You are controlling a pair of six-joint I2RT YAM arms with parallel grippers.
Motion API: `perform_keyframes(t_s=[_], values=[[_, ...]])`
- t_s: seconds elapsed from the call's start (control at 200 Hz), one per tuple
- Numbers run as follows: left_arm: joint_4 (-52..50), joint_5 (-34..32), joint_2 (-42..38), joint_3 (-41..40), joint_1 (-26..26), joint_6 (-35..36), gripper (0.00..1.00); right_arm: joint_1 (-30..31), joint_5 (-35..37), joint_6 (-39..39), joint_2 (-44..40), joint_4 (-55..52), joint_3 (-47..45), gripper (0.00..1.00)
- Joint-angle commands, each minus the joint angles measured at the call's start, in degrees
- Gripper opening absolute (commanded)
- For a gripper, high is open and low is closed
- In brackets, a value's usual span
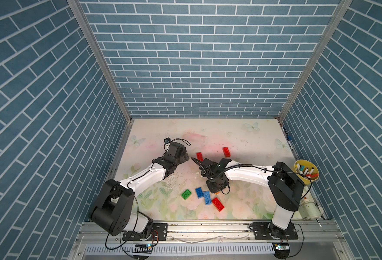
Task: Assemble a rectangle with lego
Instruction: Pick up the lego brick from the center of the board.
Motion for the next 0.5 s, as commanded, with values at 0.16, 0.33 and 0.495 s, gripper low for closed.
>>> perform_keyframes(t_s=[0.16, 0.33, 0.495], values=[[-0.3, -0.7, -0.9, -0.3, 0.2, -0.1, 0.93, -8.7, 0.1, -4.1, -1.7, 1.1, 8.4, 0.25], [0.9, 0.5, -1.5, -0.9, 0.1, 0.9, 0.93, -16.1, -4.8, -7.4, 2.7, 3.5, 15.5, 0.25], [4.2, 2.9, -2.9, -3.0, 0.0, 1.6, 0.93, -20.2, -13.1, -7.9, 9.0, 6.2, 20.9, 0.25]])
